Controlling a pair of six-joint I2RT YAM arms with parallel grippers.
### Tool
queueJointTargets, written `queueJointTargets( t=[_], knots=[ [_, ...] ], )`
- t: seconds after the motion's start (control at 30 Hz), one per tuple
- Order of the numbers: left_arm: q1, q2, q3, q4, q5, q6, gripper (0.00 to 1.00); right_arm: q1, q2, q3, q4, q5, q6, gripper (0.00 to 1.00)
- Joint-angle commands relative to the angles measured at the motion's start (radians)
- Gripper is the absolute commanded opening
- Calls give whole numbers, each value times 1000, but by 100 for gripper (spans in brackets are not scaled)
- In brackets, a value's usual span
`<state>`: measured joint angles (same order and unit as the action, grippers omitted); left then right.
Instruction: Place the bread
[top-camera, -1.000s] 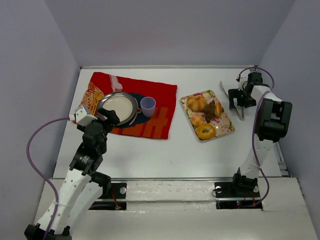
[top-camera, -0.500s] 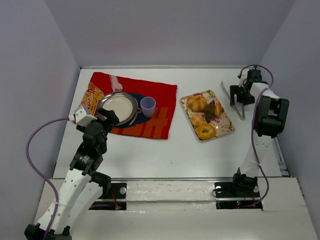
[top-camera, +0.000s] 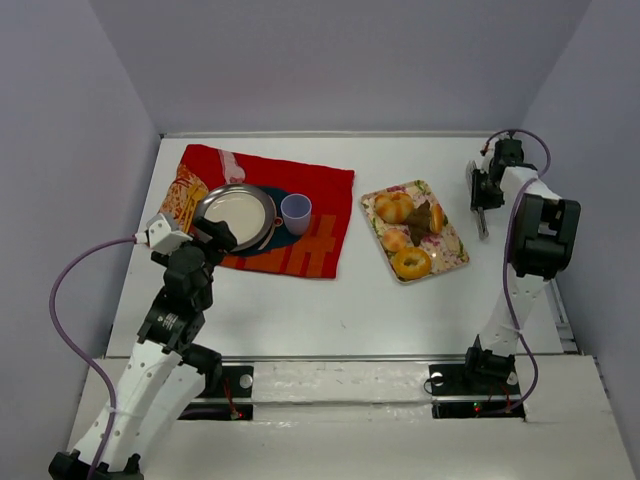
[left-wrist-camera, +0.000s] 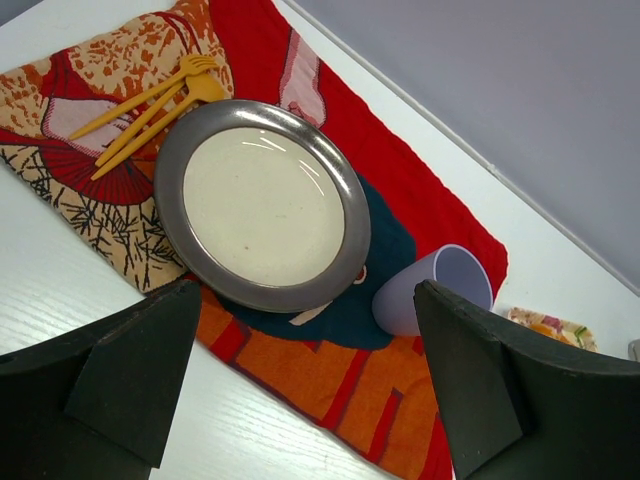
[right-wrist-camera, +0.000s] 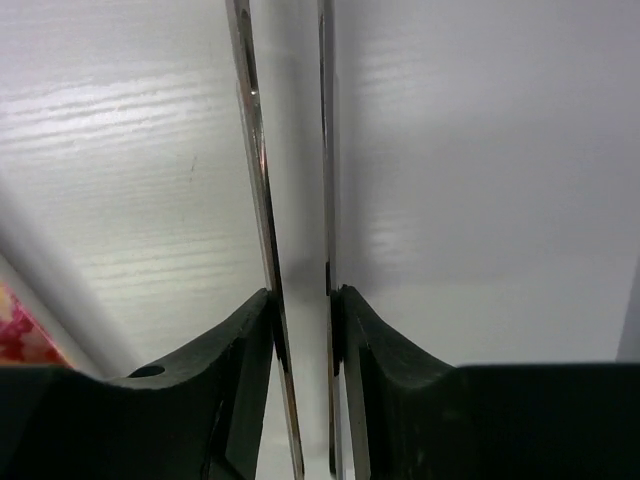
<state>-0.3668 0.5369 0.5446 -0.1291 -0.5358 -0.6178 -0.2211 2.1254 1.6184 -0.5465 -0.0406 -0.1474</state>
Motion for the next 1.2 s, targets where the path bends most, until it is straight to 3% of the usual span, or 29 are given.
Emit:
queueJointTargets(
  t=[0.0, 0.23, 0.37, 0.7, 0.8, 1.17],
  knots=[
    [-3, -12, 23, 22, -41, -10, 99, 5, -237, -46, 55, 34, 78, 37],
    [-3, -12, 20, 22, -36, -17, 99, 5, -588, -271, 112, -67, 256, 41],
    [-3, -9, 21, 28, -30, -16, 99, 17, -775, -448, 131, -217, 321, 44],
    [-3, -12, 15, 54, 14, -11, 99, 152, -1224, -721, 76, -286, 426, 48],
    [-3, -11, 15, 54, 25, -11, 99, 193, -1271, -759, 40, -324, 427, 50],
    [-3, -15, 12, 65, 36, -8, 99, 229, -1292, -831, -12, -205, 471, 57]
  ],
)
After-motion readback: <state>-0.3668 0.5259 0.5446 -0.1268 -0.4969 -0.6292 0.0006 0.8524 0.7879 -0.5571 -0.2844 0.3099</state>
